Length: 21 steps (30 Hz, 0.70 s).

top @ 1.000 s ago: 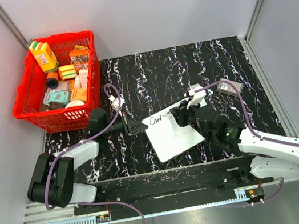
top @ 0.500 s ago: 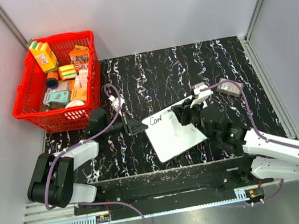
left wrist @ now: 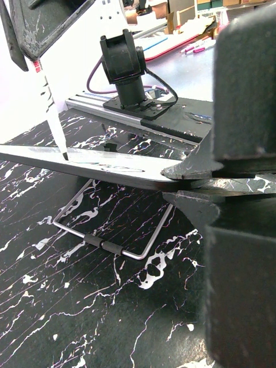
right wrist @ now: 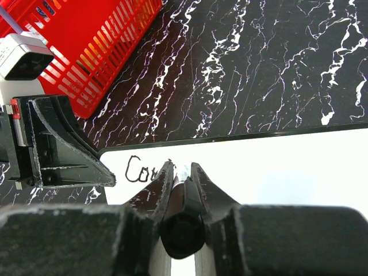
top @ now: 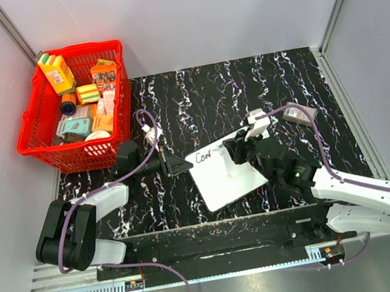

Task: Write a sentence on the whiteboard
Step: Write on the whiteboard at the whiteboard stand.

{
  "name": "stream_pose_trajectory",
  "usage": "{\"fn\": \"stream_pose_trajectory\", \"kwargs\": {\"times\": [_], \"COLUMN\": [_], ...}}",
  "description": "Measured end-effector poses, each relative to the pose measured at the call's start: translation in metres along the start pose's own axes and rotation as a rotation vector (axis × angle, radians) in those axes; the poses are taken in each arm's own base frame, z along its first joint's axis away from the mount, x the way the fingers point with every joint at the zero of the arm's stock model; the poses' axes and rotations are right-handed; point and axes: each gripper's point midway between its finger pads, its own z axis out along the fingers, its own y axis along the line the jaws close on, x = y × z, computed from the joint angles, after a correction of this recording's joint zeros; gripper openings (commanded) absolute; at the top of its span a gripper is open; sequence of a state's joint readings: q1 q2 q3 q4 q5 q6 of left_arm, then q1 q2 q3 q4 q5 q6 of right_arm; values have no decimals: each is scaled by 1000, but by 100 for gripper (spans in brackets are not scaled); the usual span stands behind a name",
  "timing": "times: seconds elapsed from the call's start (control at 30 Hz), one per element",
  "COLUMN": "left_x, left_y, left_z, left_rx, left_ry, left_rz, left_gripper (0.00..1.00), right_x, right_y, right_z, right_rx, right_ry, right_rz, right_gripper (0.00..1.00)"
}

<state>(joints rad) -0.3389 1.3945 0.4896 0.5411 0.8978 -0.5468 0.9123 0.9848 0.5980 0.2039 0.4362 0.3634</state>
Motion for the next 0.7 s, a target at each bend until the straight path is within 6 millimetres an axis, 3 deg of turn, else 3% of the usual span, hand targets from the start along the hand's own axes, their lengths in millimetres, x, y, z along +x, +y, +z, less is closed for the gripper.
{"fn": "stream_pose_trajectory", "kwargs": {"times": [0.7], "left_x": [0], "left_y": [0], "left_z": [0], "left_rx": [0], "left_ry": [0], "left_rz": [0], "left_gripper": [0], "right_x": [-1], "right_y": [0], "right_z": [1], "right_rx": [0], "right_ry": [-5], "right_rz": [7], "right_gripper": [0]}}
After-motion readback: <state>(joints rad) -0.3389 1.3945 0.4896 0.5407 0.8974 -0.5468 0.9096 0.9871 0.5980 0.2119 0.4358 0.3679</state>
